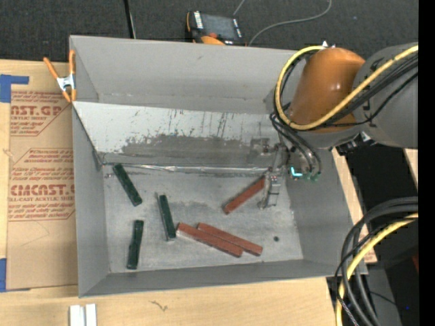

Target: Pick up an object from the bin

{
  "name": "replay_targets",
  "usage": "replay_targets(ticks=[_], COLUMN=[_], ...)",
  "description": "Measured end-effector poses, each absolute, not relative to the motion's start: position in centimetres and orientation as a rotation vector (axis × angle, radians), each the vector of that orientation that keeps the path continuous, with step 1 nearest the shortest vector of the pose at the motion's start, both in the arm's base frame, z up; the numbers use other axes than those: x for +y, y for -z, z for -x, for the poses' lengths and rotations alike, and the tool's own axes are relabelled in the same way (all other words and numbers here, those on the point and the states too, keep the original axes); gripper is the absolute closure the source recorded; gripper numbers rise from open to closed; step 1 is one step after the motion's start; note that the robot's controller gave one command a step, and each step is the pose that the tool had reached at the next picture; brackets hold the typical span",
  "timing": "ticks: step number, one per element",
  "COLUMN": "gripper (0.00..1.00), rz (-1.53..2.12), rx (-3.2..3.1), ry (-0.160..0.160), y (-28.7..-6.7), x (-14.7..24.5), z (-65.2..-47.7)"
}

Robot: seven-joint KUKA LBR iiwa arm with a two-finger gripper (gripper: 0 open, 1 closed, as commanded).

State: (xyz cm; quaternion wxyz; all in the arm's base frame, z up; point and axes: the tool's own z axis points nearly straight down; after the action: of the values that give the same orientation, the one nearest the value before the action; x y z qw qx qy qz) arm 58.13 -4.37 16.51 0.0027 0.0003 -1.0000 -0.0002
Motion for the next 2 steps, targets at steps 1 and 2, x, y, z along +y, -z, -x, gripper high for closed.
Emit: replay_targets(ticks=[1, 2], gripper=[0.0, 1.0], rz=[-0.166, -0.166], rx=[-3.132, -3.139], ry=[0.001, 0.0], y=[-6.51, -6.97], x=[-5.79, -5.76], z=[-58.6, -58.82])
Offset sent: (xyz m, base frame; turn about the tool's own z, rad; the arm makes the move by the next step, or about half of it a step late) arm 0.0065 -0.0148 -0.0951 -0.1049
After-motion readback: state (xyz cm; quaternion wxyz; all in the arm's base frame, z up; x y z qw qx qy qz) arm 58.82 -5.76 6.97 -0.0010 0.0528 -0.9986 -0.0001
